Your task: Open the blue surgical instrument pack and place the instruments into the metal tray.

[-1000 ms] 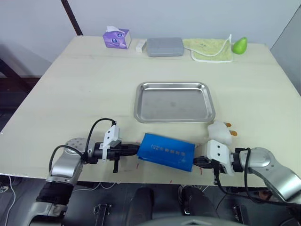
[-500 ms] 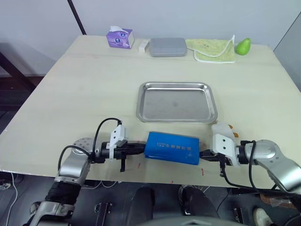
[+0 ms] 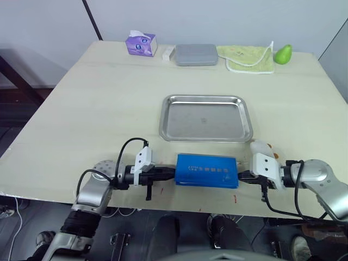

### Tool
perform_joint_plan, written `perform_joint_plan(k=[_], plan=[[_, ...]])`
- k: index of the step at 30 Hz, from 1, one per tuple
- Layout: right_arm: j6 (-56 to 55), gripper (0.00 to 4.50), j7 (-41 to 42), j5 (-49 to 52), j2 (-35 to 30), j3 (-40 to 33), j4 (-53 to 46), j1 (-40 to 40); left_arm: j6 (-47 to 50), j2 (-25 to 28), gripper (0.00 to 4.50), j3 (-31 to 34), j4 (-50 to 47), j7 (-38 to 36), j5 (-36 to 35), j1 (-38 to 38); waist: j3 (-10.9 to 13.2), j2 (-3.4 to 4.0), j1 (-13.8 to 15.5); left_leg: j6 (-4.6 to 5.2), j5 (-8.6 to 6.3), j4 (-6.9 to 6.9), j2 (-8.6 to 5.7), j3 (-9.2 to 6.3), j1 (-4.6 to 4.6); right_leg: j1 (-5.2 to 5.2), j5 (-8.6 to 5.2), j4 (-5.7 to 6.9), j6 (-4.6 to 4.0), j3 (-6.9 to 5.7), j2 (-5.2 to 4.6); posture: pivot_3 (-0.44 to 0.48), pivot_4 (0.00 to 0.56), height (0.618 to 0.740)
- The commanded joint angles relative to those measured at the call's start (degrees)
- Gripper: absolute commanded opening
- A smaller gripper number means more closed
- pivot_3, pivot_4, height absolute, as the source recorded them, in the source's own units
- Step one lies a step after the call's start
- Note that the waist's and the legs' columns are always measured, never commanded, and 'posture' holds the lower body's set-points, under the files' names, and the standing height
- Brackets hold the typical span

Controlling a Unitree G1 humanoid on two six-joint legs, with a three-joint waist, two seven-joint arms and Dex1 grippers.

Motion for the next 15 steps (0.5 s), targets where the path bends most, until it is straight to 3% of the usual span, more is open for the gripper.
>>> perform_joint_plan(k=[1,8,11,14,15], plan=[[-0.5,0.0,-1.0,0.0,-0.2,-2.4,-0.2,0.6,-0.6,-0.1,0.03,-0.9,-0.6,-0.3,-0.2,1.0,0.0,0.0,0.0,0.0,0.0,0.0,0.0,0.0,0.0,0.0,0.0,0.0,0.0,0.0,0.0,0.0,0.15,0.74],[0.4,0.0,-1.4,4.6,-0.5,-9.6,-1.9,5.5,0.0,2.1,0.03,3.8,0.0,-1.6,-4.5,3.2,0.0,0.04,-0.4,0.0,0.0,-0.03,0.03,-0.02,0.01,-0.02,-0.01,0.01,-0.01,-0.01,0.04,0.0,0.15,0.74],[0.8,0.0,0.6,10.4,-0.3,-16.6,-3.4,11.1,1.1,4.1,0.03,7.1,0.7,-2.6,-7.1,4.5,0.0,0.04,-0.3,0.0,0.0,-0.04,0.04,-0.04,0.0,-0.03,-0.01,0.02,-0.02,-0.01,0.06,0.0,0.15,0.74],[0.5,0.74,1.3,15.6,1.2,-23.2,-4.2,15.6,2.2,6.3,0.73,10.0,0.8,-4.2,-9.6,6.2,0.0,0.04,-0.4,0.0,0.0,-0.06,0.06,-0.04,0.0,-0.02,-0.01,0.0,-0.02,-0.03,0.06,0.0,0.15,0.74],[0.0,1.25,2.0,16.5,1.2,-25.0,-4.5,17.1,2.8,6.8,1.18,11.0,0.7,-4.4,-10.4,6.7,0.0,0.05,-0.4,0.0,0.0,-0.06,0.06,-0.03,0.01,-0.02,-0.01,0.0,-0.01,-0.02,0.06,0.0,0.15,0.74]])
